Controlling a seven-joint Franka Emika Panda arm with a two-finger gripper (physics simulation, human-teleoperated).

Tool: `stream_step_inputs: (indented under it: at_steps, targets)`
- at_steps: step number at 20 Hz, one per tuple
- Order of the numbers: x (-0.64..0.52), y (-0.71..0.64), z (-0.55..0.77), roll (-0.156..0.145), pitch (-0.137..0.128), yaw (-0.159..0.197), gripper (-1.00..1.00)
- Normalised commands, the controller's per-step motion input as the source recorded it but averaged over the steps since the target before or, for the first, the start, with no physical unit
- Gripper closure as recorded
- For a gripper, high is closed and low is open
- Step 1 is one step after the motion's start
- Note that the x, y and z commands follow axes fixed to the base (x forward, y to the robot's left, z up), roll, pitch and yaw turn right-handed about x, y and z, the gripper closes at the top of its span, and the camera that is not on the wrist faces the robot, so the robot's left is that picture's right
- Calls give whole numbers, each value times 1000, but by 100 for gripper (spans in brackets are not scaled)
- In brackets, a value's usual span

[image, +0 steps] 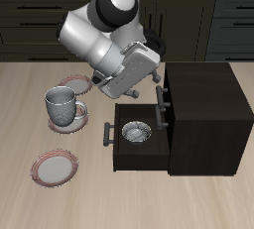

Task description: Open the top drawer

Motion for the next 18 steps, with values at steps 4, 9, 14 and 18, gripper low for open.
stream_step_inputs:
  at_steps: [4, 9, 14, 18]
  targets:
    - [18, 138, -166, 17, 19, -20, -100]
    - [-31, 137, -128, 28, 9, -11, -100]
    - [38, 79, -91, -1, 15, -5, -100]
    - [-82, 330, -223, 41, 34, -13, -100]
